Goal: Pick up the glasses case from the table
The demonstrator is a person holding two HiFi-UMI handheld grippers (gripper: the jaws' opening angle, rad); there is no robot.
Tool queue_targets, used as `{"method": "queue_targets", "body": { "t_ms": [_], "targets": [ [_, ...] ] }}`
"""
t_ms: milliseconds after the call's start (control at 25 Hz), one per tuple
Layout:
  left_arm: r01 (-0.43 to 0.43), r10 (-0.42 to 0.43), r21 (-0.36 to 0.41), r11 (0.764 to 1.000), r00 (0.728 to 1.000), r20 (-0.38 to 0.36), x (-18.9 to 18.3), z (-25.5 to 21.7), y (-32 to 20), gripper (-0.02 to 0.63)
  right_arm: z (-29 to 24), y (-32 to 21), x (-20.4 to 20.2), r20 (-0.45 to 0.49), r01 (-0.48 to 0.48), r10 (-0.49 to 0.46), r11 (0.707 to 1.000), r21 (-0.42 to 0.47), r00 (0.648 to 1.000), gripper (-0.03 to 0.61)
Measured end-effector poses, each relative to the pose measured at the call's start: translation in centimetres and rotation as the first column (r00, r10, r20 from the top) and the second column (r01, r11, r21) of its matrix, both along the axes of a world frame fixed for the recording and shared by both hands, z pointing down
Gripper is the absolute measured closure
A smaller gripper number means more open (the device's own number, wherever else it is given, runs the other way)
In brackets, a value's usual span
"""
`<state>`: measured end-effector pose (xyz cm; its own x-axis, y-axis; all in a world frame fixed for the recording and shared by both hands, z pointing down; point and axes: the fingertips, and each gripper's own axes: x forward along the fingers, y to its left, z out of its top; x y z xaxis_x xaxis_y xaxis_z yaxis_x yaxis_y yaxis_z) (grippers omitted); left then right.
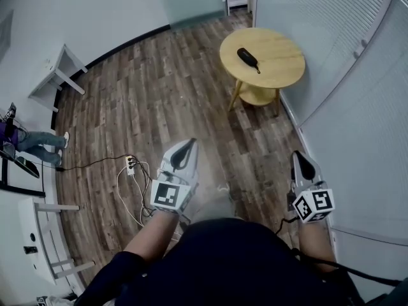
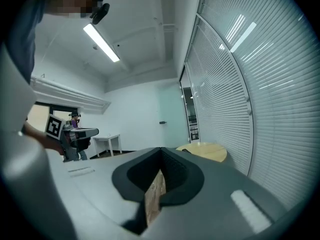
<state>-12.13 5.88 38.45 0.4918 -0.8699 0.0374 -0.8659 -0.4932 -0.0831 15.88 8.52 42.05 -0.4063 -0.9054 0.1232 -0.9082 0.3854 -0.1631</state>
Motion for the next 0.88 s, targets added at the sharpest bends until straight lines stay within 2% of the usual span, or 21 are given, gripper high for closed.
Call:
{"method": "queue_targets", "body": {
  "t_ms": [80, 280, 440, 680, 880],
  "targets": [
    [0.000, 0.000, 0.002, 1.000, 1.000, -0.027, -0.4, -0.7, -4.1, 0.611, 0.0, -3.8, -0.6, -0.002, 0.001, -0.001, 1.000, -0.007, 1.000, 0.571],
    [-0.080, 0.080, 0.012, 0.997, 0.997, 0.004, -1.5, -0.3, -13.9, 0.611, -0.8, -12.9, -2.9, -0.021, -0.014, 0.014, 1.000, 0.006, 1.000, 0.571],
    [-0.130, 0.130, 0.019, 0.991, 0.991, 0.014, -1.0, -0.3, -20.4, 0.611, -1.7, -18.1, -3.2, -0.015, -0.036, 0.036, 0.999, 0.021, 0.999, 0.571],
    [-0.167, 0.167, 0.017, 0.986, 0.985, -0.045, 1.1, -1.3, -27.1, 0.611, -1.9, -25.4, -3.9, -0.010, -0.042, 0.042, 0.999, 0.027, 0.999, 0.571],
    [-0.131, 0.131, -0.002, 0.991, 0.991, -0.017, 0.2, -0.5, -32.5, 0.611, -2.8, -32.7, -3.1, -0.025, -0.010, 0.011, 0.999, 0.044, 1.000, 0.571]
  ]
}}
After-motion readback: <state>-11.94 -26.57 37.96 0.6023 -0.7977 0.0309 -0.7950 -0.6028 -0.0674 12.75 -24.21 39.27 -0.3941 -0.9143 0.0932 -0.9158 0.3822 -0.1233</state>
